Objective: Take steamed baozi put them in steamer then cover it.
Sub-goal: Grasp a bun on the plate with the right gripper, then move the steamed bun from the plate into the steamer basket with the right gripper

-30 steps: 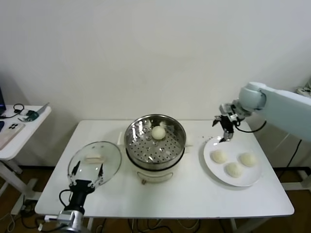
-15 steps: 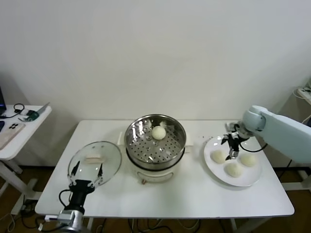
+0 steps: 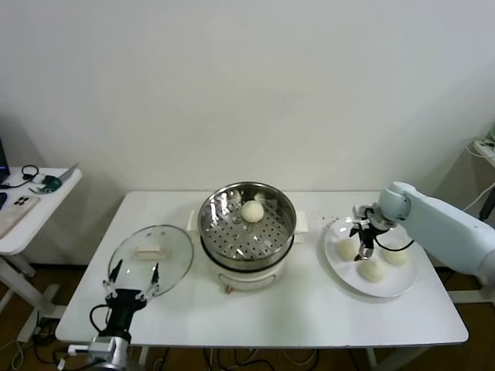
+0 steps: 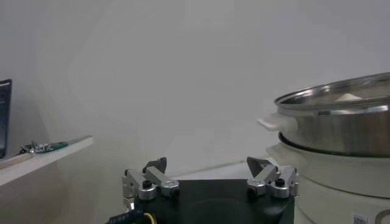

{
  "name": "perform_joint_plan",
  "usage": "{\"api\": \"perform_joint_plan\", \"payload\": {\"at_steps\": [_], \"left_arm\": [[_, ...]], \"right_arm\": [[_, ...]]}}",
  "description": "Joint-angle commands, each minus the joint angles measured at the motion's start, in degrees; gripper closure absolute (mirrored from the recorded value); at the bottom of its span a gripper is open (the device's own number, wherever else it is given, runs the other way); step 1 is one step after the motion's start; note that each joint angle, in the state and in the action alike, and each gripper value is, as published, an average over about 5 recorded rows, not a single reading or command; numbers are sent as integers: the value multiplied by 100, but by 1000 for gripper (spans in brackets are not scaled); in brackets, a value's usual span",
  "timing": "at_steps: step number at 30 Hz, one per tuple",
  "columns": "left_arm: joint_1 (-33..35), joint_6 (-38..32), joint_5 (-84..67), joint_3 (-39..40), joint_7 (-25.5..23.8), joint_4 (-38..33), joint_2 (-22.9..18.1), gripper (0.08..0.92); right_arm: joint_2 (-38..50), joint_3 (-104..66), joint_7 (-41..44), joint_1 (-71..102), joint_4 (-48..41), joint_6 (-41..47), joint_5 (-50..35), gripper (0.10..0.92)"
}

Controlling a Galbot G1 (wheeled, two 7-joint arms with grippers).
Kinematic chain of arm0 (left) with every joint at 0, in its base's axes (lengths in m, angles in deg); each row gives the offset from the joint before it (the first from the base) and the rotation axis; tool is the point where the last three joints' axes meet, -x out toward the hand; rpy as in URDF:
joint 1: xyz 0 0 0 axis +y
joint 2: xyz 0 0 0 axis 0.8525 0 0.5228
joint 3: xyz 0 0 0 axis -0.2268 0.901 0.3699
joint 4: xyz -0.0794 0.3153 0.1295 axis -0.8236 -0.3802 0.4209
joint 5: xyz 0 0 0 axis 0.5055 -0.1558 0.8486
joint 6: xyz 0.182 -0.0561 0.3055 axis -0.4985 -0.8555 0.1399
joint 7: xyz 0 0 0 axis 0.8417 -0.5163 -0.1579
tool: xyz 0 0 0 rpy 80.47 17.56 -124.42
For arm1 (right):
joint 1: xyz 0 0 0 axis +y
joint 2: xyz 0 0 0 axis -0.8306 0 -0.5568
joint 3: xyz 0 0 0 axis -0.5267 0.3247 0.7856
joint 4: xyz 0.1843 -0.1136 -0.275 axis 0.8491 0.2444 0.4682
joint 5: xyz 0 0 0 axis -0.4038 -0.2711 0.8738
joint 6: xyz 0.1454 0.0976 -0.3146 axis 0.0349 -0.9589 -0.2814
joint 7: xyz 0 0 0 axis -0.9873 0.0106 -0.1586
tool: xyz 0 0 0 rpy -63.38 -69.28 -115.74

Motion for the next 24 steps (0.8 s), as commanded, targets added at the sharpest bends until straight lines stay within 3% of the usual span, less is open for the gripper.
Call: {"api": "perform_joint_plan", "payload": {"at_steps": [1, 8, 17, 24], "left_arm": [[-6, -9, 4, -20, 1, 17, -2, 177], [-9, -12, 19, -7, 2, 40, -14, 177], [1, -33, 48, -14, 7, 53, -24, 177], [43, -62, 50, -17, 8, 37, -32, 177]], "right_arm": [[-251, -334, -16, 223, -471, -62, 247, 203], [-355, -453, 93, 209, -641, -129, 269, 211], [-292, -415, 164, 179, -518, -89, 88, 301], [-7, -86, 89, -232, -104, 156, -603, 313]]}}
